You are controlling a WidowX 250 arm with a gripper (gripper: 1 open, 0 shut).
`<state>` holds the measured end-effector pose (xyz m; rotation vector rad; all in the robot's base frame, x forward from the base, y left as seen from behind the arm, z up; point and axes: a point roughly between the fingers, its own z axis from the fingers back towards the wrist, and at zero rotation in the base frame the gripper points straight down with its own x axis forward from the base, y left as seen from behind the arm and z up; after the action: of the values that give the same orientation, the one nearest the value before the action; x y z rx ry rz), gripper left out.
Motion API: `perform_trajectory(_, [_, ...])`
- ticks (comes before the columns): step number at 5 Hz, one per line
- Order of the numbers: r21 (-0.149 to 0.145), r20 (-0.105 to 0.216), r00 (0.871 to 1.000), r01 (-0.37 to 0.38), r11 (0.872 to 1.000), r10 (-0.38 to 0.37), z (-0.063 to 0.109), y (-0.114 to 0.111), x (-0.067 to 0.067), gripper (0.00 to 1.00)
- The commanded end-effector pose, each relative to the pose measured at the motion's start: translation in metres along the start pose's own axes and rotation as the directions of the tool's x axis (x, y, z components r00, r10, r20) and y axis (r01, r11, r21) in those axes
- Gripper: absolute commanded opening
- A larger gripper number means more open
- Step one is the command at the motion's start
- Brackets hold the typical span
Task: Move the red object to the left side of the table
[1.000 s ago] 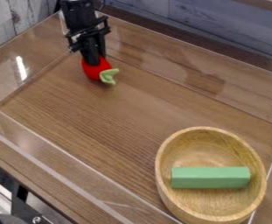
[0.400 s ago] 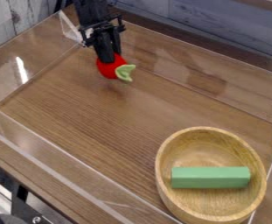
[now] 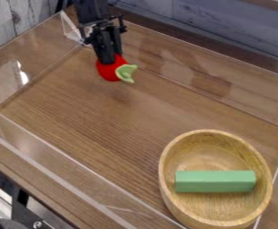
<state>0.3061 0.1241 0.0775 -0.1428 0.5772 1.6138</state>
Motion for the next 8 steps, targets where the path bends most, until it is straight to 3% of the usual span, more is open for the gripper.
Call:
perform_trajectory(1, [-0.111,0.011,0.999,-0.043,0.993,0.045,0.039,0.018,0.007,0.00])
perform_trajectory(2, [-0.127,-0.008,0.995,-0.102,0.987,0.102,0.037,0.030,0.021,0.00])
perform_trajectory(4, [-0.131,-0.048,0.985,-0.173,0.976,0.168,0.035,0.024,0.015,0.00])
perform_trajectory(6, [-0.068,-0.019,0.998,-0.068,0.995,0.067,0.018,0.018,-0.003,0.00])
perform_trajectory(8, [-0.043,-0.010,1.000,-0.028,0.999,0.027,0.026,0.020,-0.004,0.00])
